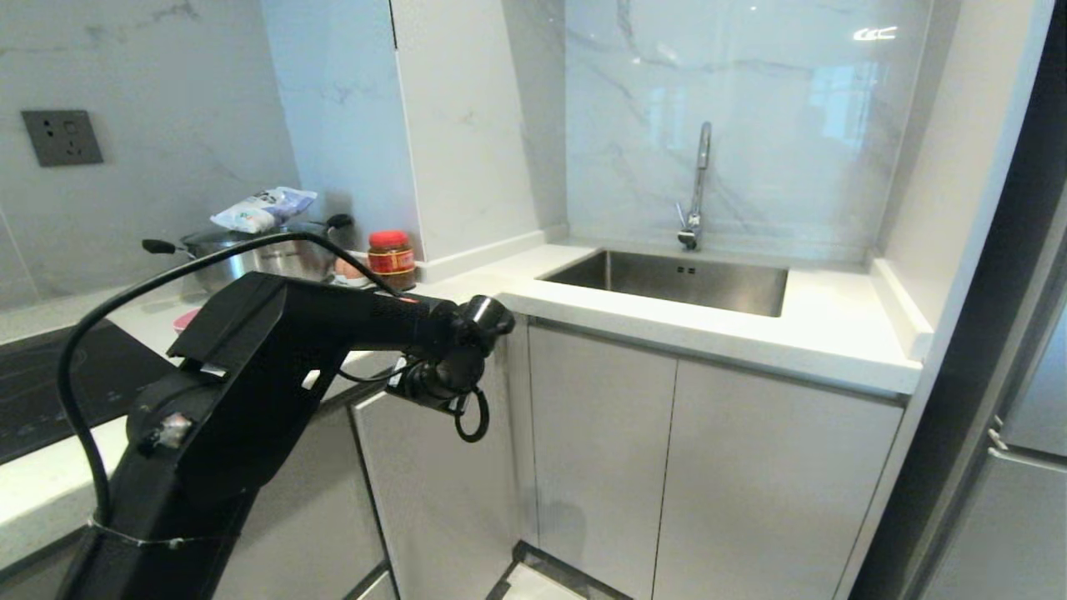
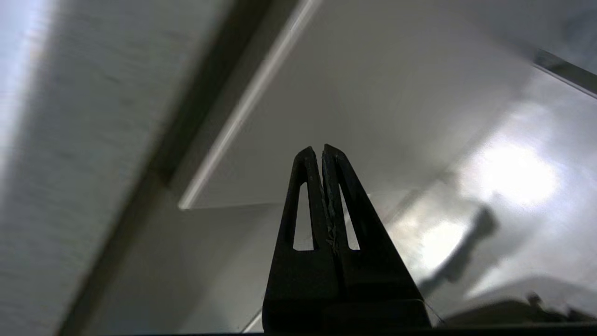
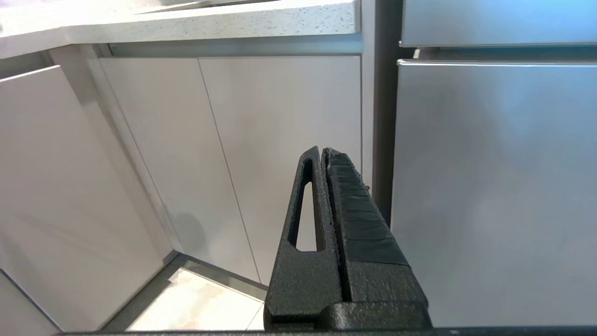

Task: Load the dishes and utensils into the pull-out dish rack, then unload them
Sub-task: Close the cupboard

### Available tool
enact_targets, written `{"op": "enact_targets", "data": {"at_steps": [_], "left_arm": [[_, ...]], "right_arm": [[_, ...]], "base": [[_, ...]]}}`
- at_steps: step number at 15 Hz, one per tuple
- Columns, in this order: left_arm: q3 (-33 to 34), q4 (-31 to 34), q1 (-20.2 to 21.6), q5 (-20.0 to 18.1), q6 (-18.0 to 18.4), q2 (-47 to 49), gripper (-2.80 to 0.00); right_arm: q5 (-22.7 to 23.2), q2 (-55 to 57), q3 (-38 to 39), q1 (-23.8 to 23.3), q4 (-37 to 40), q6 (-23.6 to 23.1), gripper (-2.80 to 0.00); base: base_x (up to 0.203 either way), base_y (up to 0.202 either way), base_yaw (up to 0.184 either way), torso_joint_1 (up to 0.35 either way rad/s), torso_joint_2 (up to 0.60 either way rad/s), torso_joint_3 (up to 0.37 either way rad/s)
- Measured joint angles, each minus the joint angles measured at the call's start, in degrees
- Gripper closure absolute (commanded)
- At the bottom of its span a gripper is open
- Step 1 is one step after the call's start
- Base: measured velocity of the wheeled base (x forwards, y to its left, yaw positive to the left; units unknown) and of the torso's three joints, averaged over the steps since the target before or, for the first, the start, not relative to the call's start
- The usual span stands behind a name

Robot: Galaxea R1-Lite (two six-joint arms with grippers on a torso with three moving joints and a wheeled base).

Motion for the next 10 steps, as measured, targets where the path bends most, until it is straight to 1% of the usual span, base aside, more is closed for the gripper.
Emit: {"op": "enact_targets", "data": {"at_steps": [2,4,10], "left_arm": [[-1.3,0.0,1.9,2.3,0.4,0.8,0.0],[-2.6,0.0,3.8,3.2,1.0,1.4,0.0],[-3.1,0.0,4.4,4.1,1.3,2.4,0.0]], "right_arm": [[0.0,0.0,0.0,0.0,0.0,0.0,0.0],[0.0,0.0,0.0,0.0,0.0,0.0,0.0],[0.0,0.0,0.0,0.0,0.0,0.0,0.0]], "base": [[0.0,0.0,0.0,0.0,0.0,0.0],[0.0,0.0,0.0,0.0,0.0,0.0],[0.0,0.0,0.0,0.0,0.0,0.0]]}}
